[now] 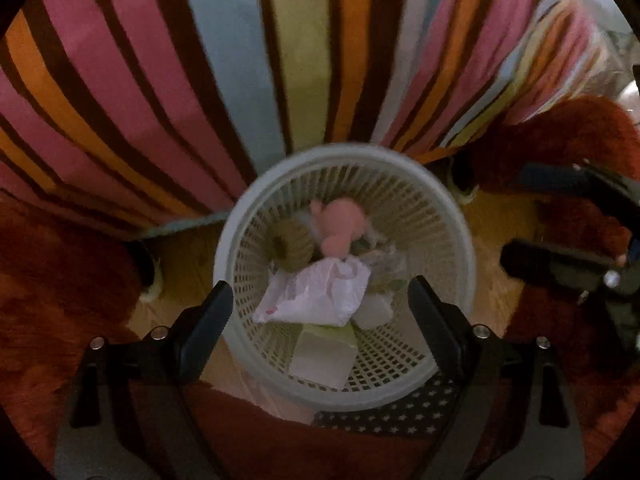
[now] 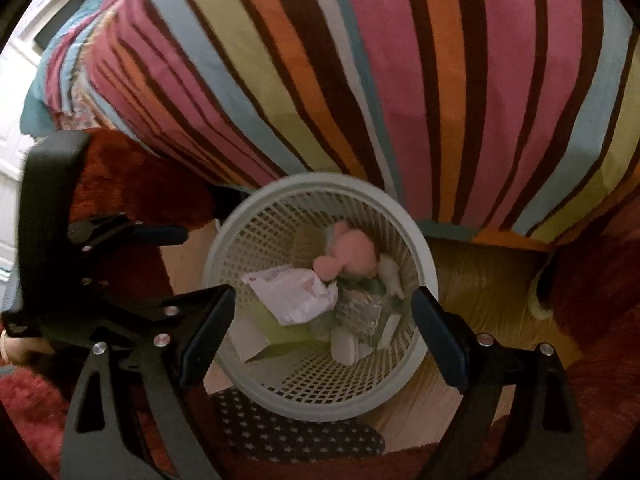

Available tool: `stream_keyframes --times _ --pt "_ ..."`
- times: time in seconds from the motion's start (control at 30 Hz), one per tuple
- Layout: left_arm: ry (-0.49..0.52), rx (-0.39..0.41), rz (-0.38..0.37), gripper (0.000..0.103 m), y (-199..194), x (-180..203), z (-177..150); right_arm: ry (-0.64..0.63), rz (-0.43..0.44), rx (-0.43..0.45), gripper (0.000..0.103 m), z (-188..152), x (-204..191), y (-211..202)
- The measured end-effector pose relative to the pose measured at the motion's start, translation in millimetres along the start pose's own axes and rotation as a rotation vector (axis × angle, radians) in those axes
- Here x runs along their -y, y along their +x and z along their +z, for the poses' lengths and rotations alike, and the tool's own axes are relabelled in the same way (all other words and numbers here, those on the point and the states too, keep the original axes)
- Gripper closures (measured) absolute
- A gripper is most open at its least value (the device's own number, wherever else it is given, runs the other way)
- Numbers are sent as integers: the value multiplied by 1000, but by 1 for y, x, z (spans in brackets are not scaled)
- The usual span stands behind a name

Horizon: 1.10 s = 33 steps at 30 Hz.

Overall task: Collect trash
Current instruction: 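Swing both open tools back over the bed toward the remaining items, then grasp the crumpled white paper with the left tool while the right grasps the pink box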

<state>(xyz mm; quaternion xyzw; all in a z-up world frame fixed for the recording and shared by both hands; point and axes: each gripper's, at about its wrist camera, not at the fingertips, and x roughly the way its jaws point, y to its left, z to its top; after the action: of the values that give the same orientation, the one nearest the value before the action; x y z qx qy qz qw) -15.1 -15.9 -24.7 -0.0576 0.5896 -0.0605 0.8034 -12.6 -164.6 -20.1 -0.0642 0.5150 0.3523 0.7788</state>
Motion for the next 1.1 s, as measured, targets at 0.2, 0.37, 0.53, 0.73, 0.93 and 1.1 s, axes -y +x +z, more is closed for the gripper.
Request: stream_keyframes --times 0.2,0.37,0.53,0.73,0.93,1.1 --pt "63 232 -185 16 -111 -10 49 -6 -96 300 17 50 1 -82" --pt "49 507 61 16 -179 -51 154 7 -219 503 17 142 6 -102" --pt "-131 539 16 13 -191 -103 276 70 -345 582 9 255 6 -79" --pt "-221 523 -48 13 -172 -127 420 148 -450 467 9 392 19 -7" --pt "-215 453 -129 12 -137 -123 507 205 -470 435 9 451 53 27" --pt "-213 401 -151 12 -107 -123 545 263 -396 397 9 464 89 40"
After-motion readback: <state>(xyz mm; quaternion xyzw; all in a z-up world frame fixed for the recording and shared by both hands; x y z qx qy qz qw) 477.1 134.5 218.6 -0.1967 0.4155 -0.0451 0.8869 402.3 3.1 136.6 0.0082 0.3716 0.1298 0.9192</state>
